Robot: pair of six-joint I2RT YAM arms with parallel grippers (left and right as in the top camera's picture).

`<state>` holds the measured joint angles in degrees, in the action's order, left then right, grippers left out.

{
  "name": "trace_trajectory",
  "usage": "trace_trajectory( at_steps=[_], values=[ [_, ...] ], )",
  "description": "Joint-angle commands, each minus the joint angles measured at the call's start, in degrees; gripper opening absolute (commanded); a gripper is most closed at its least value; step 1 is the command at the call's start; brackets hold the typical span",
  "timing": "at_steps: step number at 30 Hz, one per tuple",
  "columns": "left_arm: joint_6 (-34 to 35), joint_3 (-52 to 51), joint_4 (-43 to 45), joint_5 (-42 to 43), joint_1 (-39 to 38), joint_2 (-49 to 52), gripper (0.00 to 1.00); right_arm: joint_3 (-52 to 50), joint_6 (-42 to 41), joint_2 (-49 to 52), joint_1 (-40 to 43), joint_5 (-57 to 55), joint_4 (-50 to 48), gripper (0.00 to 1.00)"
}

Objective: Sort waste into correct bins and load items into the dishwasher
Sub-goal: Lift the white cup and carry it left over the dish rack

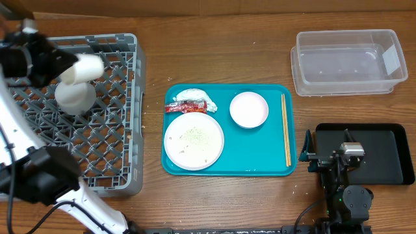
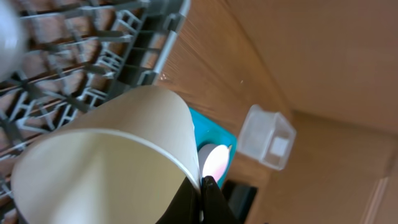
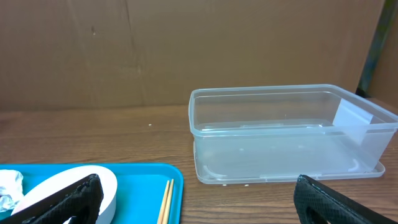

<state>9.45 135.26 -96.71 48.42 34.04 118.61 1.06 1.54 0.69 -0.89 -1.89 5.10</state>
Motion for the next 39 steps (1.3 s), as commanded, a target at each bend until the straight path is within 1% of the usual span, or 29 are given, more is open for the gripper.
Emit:
trace_trajectory(
  at_steps=[1, 3, 7, 11, 13, 17, 21, 24, 31, 33, 39],
  values=[
    [-4.31, -3.96, -0.13, 7.34, 5.64, -2.32, 0.04, -0.59, 0.22, -0.50, -0.39, -0.44, -0.44, 1.00],
    [-5.75, -6.99, -0.13, 6.40, 8.22, -3.61, 0.04, -0.59, 0.22, -0.50, -0.39, -0.44, -0.44, 1.00],
    [-9.01, -14.64, -0.13, 0.61, 12.61, -6.78, 0.04, -0.59, 0.22, -0.50, -0.39, -0.44, -0.44, 1.00],
    [-12.17, -20.33, -0.13, 1.40, 16.61, -8.55, 0.04, -0.59, 0.22, -0.50, -0.39, -0.44, -0.44, 1.00],
    [-13.51, -22.62, -0.13, 2.56, 17.97, -8.92, 0.04, -0.59, 0.22, -0.50, -0.39, -0.44, -0.44, 1.00],
    [-16.00, -27.56, -0.15, 3.80, 18.27, -9.03, 0.04, -0.59, 0.22, -0.50, -0.39, -0.44, -0.44, 1.00],
    [-20.79, -33.38, -0.13, 8.74, 18.05, -9.01, 0.04, -0.59, 0.22, -0.50, -0.39, -0.44, -0.46, 1.00],
    [-26.51, -37.24, -0.11, 14.53, 18.05, -9.01, 0.04, -0.59, 0.22, -0.50, -0.39, -0.44, -0.44, 1.00],
    [-33.40, -41.31, 0.83, 18.86, 18.08, -9.01, 0.04, -0.59, 0.22, -0.50, -0.39, -0.44, -0.44, 1.00],
    [-35.23, -42.66, 3.23, 20.39, 18.08, -9.01, 0.04, -0.59, 0.22, -0.50, -0.39, -0.44, -0.44, 1.00],
    [-34.91, -47.04, 11.63, 20.72, 18.08, -9.01, 0.04, -0.59, 0.22, -0.50, -0.39, -0.44, -0.44, 1.00]
  ],
)
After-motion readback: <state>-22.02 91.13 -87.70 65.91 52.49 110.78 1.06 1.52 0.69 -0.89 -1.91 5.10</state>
